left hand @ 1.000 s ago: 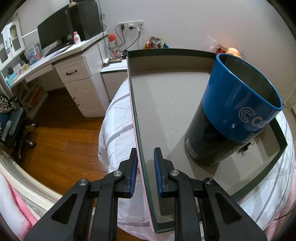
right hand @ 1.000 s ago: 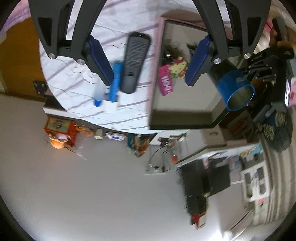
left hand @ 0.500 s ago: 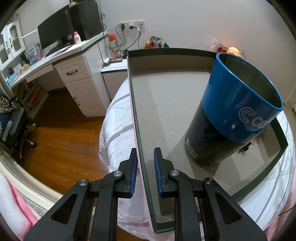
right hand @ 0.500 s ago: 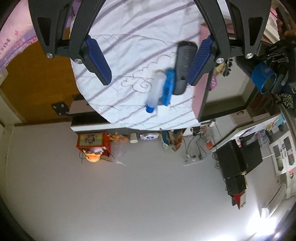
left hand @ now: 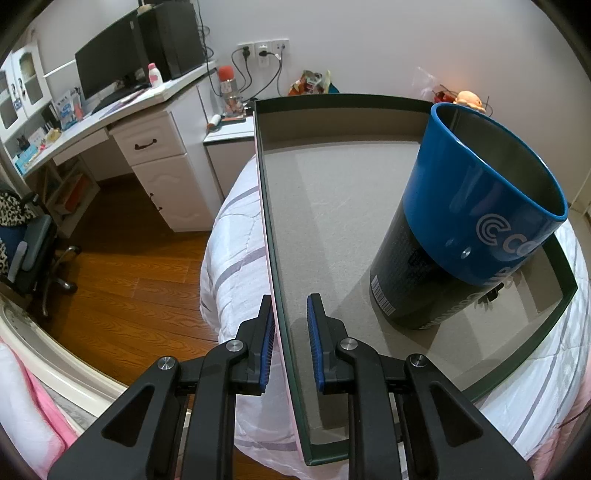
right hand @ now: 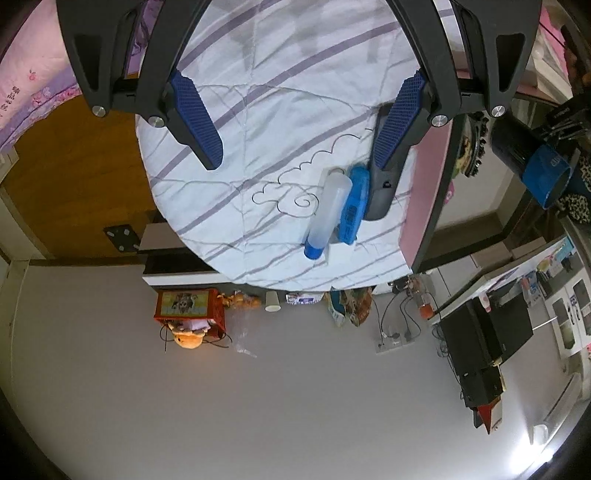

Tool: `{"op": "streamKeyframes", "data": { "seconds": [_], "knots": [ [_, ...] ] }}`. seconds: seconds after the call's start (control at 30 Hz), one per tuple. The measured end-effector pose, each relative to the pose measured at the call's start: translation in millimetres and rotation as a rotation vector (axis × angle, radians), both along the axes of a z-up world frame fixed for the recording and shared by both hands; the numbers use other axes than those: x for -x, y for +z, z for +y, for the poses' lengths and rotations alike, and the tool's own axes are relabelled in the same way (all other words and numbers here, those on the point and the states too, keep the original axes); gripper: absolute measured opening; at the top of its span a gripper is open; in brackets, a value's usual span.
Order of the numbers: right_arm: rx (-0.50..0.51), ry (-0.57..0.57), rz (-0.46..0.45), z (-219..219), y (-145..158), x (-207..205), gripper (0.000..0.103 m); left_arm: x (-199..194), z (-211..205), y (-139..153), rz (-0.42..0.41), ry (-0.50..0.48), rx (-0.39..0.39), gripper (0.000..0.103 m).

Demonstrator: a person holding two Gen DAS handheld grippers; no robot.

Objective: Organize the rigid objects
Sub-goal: 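Move the right gripper back to the bed and grasp the clear glue stick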

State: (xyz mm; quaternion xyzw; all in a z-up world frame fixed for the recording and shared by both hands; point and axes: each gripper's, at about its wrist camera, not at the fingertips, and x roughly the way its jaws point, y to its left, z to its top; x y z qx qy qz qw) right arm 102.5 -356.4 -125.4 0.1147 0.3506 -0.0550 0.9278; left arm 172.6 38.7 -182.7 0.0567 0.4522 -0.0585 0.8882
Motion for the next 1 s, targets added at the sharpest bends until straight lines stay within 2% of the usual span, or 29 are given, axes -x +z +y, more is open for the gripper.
{"op": "streamKeyframes", "data": {
  "seconds": [0.37, 0.63, 0.83, 0.87, 0.9, 1.0],
  "knots": [
    [0.053, 0.043, 0.077, 3, -29, -30, 0.086, -1, -2, 0, 0.001, 0.003, -0.012, 0.016],
    [0.079, 0.053, 0.098, 10, -31, -78, 0.085, -1, -4, 0, 0.003, 0.006, -0.019, 0.016],
    [0.108, 0.047, 0.17, 13, -44, -108, 0.085, -2, -6, 1, 0.005, 0.006, -0.022, 0.016],
    [0.096, 0.054, 0.178, 13, -47, -111, 0.083, -2, -6, 1, 0.005, 0.006, -0.022, 0.016],
    [0.095, 0.054, 0.181, 12, -48, -112, 0.076, -2, -5, 1, 0.005, 0.006, -0.022, 0.016],
    [0.102, 0.074, 0.211, 13, -52, -117, 0.046, -3, -7, 1, 0.005, 0.006, -0.022, 0.016]
  ]
}}
